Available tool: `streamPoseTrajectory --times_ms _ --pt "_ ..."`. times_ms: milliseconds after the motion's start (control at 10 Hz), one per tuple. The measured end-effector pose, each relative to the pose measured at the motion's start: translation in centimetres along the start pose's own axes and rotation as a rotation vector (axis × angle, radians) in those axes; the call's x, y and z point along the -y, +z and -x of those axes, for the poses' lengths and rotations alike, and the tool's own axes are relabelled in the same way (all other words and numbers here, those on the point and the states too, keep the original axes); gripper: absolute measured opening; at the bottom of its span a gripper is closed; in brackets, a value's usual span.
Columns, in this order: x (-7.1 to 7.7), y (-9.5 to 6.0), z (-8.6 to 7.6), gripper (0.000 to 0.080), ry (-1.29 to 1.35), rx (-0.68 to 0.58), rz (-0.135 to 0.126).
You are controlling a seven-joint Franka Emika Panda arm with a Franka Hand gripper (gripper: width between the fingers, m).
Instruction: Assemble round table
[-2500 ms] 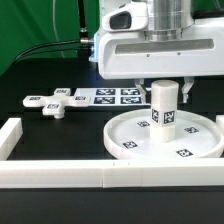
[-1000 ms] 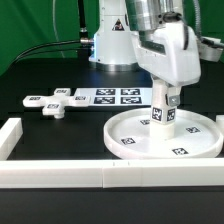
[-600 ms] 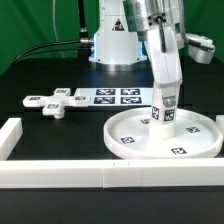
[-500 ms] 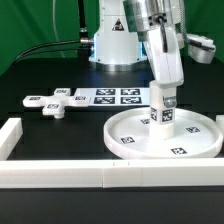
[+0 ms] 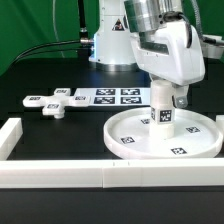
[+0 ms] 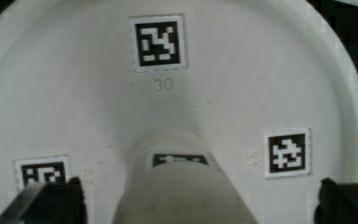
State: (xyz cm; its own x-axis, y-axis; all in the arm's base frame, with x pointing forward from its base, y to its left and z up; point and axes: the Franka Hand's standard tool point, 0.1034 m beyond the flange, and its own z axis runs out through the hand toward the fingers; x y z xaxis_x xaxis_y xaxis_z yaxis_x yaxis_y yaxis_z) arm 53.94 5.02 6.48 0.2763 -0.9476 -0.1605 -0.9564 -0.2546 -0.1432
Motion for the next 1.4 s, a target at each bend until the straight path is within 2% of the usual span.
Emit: streamPoseTrajectory --times_ms 100,300,900,1100,1400 --pt "0.3 0.0 -0.2 0.0649 -0.191 -0.005 0.028" --pt "1.1 -0.1 -0.3 0.0649 -0.449 -0.008 0.045" --pt "1.3 0.1 -0.4 0.0649 -0.879 0.009 0.05" --pt "1.7 0.0 -0.5 0.0649 -1.121 -0.006 0.074" --pt "2.0 -0.1 -0.6 0.0649 -1.351 -0.009 0.091"
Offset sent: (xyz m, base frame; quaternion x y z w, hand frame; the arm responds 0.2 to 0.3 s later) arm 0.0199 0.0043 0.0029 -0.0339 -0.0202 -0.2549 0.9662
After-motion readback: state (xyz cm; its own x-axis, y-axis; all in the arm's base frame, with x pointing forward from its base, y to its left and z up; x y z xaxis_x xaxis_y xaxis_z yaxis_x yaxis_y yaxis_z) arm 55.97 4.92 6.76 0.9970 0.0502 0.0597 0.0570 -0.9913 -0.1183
